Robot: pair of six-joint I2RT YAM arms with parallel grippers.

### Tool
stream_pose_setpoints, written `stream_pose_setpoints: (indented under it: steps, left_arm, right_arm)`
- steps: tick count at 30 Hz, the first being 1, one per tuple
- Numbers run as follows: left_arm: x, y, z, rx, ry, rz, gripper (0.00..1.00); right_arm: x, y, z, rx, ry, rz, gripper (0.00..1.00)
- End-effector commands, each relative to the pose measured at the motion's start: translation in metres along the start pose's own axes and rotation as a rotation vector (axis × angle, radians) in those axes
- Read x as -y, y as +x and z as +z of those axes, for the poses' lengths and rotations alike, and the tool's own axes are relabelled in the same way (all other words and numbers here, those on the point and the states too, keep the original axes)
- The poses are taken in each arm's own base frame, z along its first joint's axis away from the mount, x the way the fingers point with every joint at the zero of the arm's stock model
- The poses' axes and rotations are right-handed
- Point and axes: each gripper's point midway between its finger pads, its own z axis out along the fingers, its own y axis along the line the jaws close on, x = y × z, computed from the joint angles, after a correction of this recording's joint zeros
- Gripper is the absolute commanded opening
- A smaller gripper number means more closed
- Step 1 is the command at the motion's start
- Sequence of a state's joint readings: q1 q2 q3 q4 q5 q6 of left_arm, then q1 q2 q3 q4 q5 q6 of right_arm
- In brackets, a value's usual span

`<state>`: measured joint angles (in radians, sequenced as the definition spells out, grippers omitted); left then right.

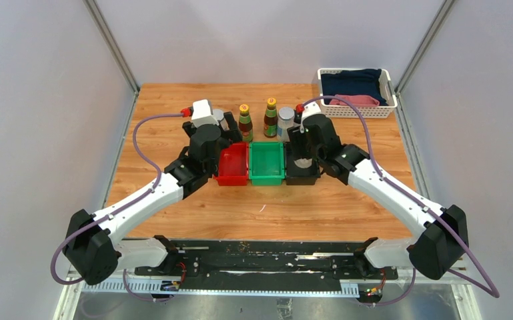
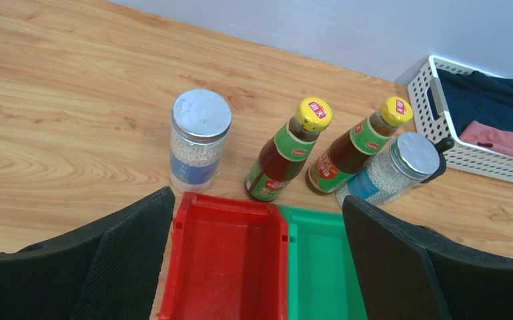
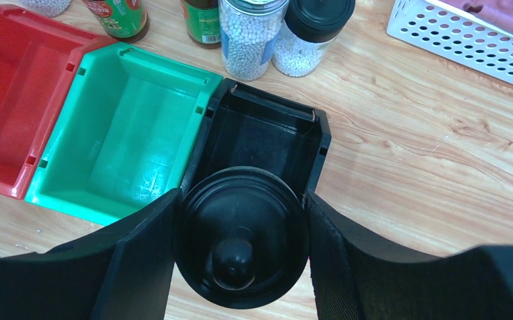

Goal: Organize the condiment bottles
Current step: Place the bottle in the storage box.

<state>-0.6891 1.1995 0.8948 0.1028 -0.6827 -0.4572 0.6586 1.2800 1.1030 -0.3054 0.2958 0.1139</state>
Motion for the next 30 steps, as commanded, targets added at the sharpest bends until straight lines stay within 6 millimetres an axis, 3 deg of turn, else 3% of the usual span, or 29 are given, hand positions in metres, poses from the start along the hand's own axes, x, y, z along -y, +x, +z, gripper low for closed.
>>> stream_pose_setpoints:
  steps: [1, 30]
  left_arm:
    - [-0.004, 0.005, -0.001, 0.006, -0.022, -0.011, 1.00]
    - [-0.012, 0.017, 0.000, -0.008, -0.050, 0.003, 1.00]
  right_arm:
    - [-0.005, -0.019, -0.004, 0.086, -0.012, 0.049, 0.00]
    - [-0.010, 0.005, 0.022, 0.052, 0.011, 0.065, 0.00]
